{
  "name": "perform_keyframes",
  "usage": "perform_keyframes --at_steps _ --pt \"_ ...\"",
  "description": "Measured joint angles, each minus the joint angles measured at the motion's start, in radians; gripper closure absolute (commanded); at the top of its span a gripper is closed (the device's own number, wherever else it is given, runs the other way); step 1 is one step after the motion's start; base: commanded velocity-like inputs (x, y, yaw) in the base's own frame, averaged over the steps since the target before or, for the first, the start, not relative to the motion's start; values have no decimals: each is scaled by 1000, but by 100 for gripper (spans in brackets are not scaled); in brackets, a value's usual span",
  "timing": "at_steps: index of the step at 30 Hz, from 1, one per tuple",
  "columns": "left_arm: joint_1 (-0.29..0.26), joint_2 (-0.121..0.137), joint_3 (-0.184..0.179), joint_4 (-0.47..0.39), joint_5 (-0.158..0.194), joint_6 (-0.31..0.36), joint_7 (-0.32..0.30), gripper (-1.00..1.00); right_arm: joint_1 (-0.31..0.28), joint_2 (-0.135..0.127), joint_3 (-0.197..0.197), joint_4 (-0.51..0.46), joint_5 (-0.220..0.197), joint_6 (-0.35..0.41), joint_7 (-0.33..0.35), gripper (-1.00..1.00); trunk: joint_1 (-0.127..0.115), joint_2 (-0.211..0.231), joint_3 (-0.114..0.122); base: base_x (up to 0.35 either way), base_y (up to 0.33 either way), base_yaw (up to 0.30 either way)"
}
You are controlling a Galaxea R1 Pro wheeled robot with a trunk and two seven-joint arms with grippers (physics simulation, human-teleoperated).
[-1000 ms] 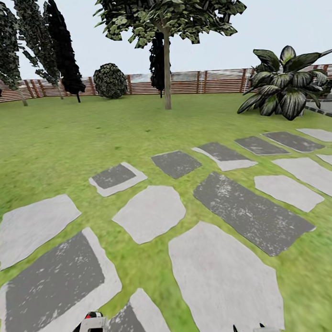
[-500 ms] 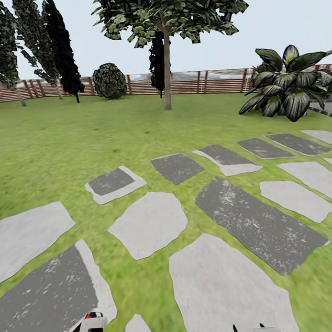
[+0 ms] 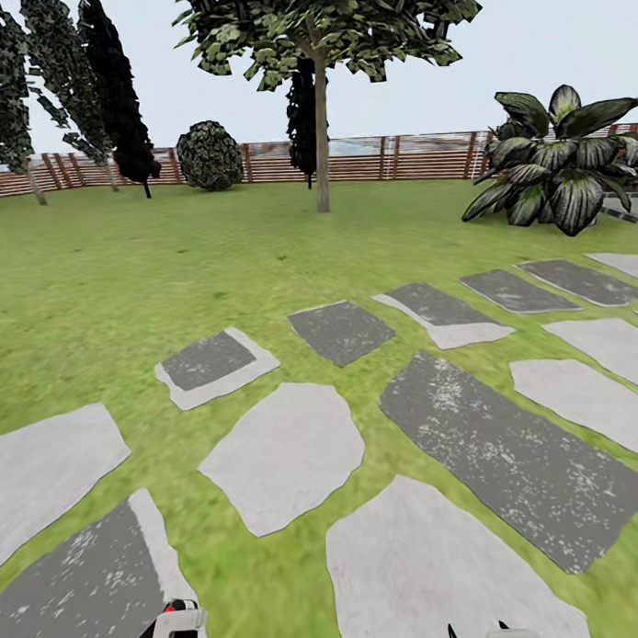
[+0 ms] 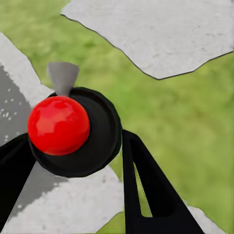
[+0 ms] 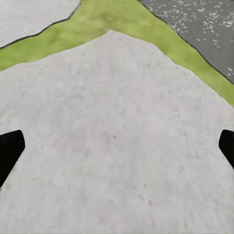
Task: In the garden, pick up the pesticide atomizer on the floor and spray pesticide onto both trees until each tree trunk is fully covered.
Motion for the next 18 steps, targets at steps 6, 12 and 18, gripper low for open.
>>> perform_keyframes --at_steps 6,12,18 --pt "0 0 0 -1 0 0 0 100 0 0 1 0 0 0 0 -100 0 0 0 339 0 0" --pt "0 0 0 -1 0 0 0 100 0 0 1 0 0 0 0 -100 0 0 0 339 0 0" --pt "0 0 -1 -1 0 0 0 100 0 0 1 0 0 0 0 -100 0 0 0 339 0 0"
